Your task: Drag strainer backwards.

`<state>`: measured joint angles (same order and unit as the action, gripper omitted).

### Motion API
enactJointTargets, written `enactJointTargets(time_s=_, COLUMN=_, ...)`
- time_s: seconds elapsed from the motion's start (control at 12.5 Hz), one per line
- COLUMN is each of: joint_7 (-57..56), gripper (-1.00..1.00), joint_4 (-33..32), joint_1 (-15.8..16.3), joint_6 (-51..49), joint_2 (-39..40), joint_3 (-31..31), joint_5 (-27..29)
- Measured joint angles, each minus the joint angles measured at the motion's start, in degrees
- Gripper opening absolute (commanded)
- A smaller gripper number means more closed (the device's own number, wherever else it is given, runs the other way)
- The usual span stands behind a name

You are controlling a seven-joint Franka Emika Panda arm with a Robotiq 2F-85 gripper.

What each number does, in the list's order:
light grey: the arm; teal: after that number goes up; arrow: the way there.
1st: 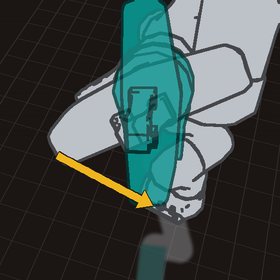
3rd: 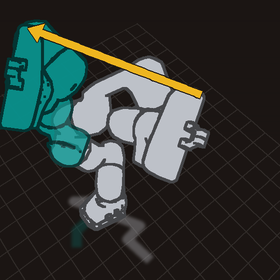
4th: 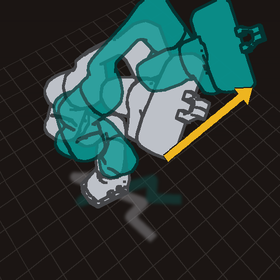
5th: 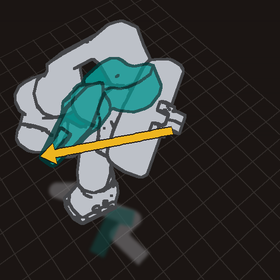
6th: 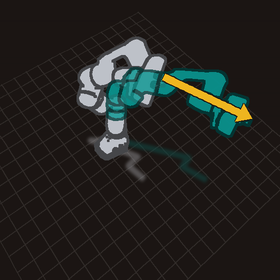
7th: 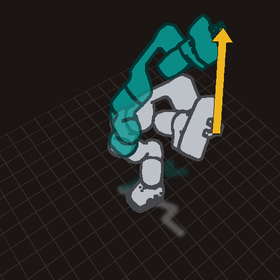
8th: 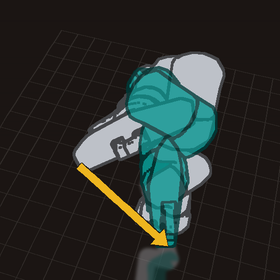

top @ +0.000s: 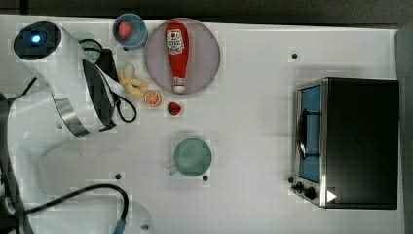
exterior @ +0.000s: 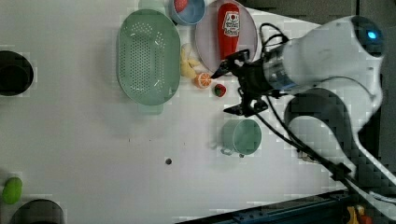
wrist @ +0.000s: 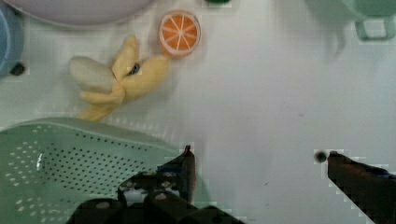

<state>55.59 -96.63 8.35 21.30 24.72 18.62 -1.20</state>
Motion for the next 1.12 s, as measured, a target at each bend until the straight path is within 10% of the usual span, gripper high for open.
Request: enactJointTargets(time_s=1.12, joint_7=21.4, gripper=1.0, joint_4=17.18, joint_1=12.88, joint_6=16.02, joint_2=31.04, joint_3=-4.78, joint_5=-0.24)
